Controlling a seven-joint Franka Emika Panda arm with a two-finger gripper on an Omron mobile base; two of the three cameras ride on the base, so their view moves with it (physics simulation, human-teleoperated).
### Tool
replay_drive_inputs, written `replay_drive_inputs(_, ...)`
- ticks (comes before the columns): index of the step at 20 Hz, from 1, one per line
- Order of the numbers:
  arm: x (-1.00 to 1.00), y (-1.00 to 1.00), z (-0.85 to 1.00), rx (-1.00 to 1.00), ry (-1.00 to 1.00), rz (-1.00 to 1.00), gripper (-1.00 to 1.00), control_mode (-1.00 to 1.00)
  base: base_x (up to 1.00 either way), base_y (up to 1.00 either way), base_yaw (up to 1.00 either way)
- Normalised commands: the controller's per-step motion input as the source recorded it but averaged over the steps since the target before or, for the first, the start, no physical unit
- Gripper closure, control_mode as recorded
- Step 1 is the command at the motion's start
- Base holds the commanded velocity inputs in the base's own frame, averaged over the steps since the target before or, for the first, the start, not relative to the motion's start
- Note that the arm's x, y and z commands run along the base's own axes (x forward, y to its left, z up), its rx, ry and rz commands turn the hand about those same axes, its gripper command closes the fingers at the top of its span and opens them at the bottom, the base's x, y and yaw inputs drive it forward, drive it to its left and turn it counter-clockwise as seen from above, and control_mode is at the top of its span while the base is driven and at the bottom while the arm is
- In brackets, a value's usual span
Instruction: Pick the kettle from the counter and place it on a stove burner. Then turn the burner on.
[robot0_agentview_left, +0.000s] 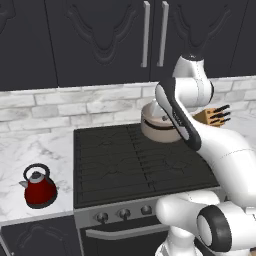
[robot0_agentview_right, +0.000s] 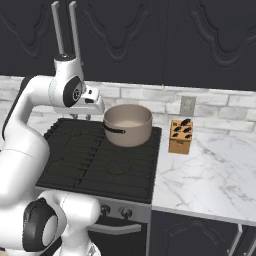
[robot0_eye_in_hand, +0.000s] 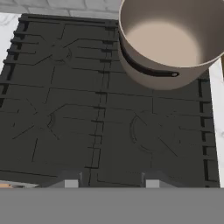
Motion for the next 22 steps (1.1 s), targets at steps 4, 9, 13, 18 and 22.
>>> replay_drive_inputs(4,-0.08,0.13,0.0,0.0,0.0,0.0,-1.0,-1.0,0.0,0.0,0.0)
replay_drive_inputs(9,0.0,0.79,-0.07,0.0,0.0,0.04,-1.0,-1.0,0.0,0.0,0.0)
replay_drive_inputs(13,0.0,0.99,-0.09,0.0,0.0,0.07,-1.0,-1.0,0.0,0.0,0.0)
replay_drive_inputs(18,-0.06,0.99,-0.08,-0.01,0.0,0.07,-1.0,-1.0,0.0,0.0,0.0)
replay_drive_inputs(22,-0.23,0.89,-0.11,0.0,0.0,0.08,-1.0,-1.0,0.0,0.0,0.0)
